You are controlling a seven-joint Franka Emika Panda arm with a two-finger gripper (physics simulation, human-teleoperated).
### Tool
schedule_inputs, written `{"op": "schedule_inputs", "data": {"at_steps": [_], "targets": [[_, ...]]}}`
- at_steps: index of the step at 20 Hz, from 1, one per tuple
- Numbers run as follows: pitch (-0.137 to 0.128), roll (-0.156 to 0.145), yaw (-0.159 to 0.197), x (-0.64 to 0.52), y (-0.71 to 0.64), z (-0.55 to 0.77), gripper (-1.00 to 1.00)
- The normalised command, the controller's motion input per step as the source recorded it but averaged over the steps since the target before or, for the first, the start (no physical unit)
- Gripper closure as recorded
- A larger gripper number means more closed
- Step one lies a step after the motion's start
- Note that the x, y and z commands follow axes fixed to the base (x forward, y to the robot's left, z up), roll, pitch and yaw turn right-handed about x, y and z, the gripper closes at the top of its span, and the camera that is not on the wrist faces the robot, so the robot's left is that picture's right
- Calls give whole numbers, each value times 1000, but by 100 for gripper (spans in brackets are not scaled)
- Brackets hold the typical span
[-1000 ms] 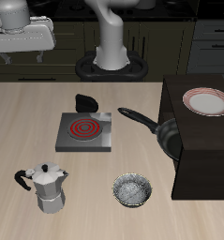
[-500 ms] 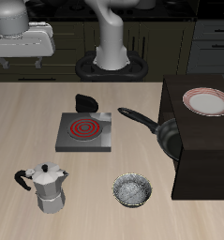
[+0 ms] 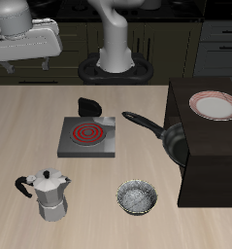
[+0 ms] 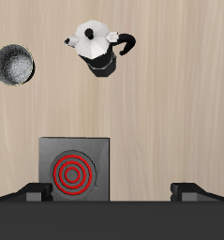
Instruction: Place the frypan on the top layer of the shelf and place the moka pot on the stove
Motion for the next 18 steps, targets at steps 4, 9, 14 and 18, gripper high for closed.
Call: {"op": "schedule_inputs", "data": {"at_steps": [4, 9, 14, 18], "targets": [[-1, 42, -5, 296, 356, 81, -100], [-9, 15, -27, 302, 190, 126, -100], [-22, -48, -4, 314, 49, 68, -100], [16, -48, -6, 341, 45, 6, -100]]}}
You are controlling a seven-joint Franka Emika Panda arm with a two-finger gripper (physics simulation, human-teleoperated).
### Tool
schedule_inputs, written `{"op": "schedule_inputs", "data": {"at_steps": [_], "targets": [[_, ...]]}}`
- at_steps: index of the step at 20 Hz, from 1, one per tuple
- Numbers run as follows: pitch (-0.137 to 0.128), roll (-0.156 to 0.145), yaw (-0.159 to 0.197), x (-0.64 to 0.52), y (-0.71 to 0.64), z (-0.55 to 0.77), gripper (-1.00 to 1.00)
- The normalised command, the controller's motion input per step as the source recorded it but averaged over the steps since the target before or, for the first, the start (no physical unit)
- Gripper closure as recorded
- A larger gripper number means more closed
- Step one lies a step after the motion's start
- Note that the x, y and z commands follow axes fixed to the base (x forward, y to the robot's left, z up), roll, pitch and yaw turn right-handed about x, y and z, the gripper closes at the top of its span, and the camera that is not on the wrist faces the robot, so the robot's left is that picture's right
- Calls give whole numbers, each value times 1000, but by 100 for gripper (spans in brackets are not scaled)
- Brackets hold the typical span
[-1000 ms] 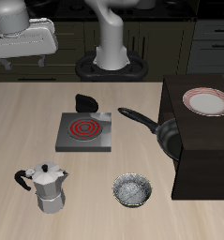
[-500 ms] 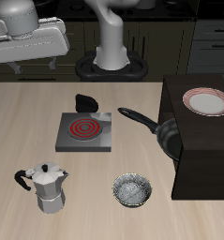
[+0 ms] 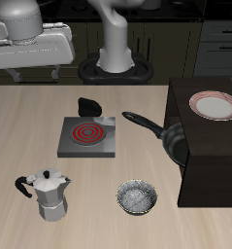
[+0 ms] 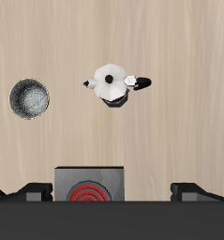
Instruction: Place the frypan on the top layer of the shelf and place the moka pot on the stove
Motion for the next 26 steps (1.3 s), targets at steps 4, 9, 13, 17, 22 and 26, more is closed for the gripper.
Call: {"op": "schedule_inputs", "data": {"at_steps": [4, 9, 13, 17, 22, 26], "targets": [[1, -63, 2, 238, -132, 11, -100], [9, -46, -23, 242, -150, 11, -100], [-28, 2, -8, 179, 7, 76, -100], [6, -17, -25, 234, -92, -1, -100], [-21, -9, -15, 135, -15, 2, -100], [-22, 21, -29, 205, 90, 50, -100]]}}
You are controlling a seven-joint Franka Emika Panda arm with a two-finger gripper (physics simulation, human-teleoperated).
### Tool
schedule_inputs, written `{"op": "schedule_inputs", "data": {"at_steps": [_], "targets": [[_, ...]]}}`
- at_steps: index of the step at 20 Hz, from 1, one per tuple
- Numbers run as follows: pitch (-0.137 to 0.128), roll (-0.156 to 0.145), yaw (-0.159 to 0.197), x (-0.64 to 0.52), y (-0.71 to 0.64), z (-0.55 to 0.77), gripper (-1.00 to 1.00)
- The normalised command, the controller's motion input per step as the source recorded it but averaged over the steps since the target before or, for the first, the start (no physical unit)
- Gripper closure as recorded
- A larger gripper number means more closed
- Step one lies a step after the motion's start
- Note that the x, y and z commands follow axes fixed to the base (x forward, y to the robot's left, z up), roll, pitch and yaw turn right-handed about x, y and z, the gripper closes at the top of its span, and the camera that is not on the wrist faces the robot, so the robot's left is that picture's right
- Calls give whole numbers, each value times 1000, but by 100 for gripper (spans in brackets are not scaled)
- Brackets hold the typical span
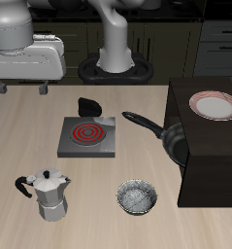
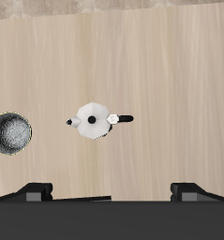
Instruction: Place the frypan on the top layer of the shelf and place the moka pot on the stove
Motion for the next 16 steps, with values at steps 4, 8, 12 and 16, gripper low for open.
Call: {"op": "schedule_inputs", "data": {"at_steps": [4, 8, 12, 16], "targets": [[-2, 10, -12, 181, 102, 17, -100], [2, -1, 12, 193, 74, 41, -100], [-9, 13, 5, 149, 98, 80, -100], [6, 13, -7, 169, 13, -189, -100]]}}
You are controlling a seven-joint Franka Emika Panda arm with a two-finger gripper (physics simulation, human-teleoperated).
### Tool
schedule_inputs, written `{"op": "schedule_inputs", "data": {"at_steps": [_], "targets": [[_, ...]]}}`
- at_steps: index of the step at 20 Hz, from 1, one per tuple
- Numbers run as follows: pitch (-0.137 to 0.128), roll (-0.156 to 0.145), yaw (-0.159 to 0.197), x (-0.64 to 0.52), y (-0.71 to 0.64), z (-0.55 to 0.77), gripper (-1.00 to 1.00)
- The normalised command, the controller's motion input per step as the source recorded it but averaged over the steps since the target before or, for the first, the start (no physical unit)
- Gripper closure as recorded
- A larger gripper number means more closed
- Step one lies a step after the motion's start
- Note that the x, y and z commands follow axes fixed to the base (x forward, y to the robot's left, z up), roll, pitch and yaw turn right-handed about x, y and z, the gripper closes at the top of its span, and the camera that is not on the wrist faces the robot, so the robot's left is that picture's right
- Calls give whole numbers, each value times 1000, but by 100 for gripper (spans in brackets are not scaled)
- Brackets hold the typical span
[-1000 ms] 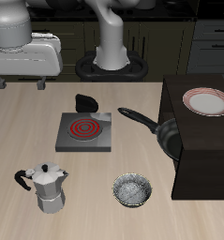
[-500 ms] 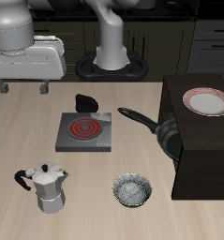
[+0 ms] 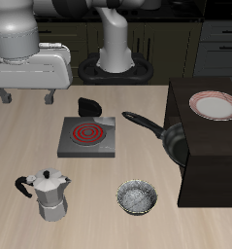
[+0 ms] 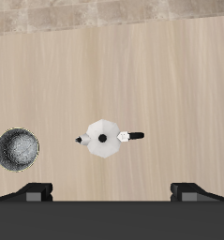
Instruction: Place the frypan on the top layer of the shelf and place the moka pot on the stove
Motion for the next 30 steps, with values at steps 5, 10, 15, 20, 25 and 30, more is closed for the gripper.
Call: {"op": "schedule_inputs", "data": {"at_steps": [5, 10, 15, 20, 25, 30], "targets": [[18, -3, -6, 124, -39, -220, -100], [12, 9, 1, 111, 33, -191, -100], [-3, 3, 12, 50, 30, -215, -100], [12, 3, 24, 45, 42, -324, -100], [6, 0, 3, 31, -18, -209, -100], [1, -16, 16, 10, -98, -182, -100]]}}
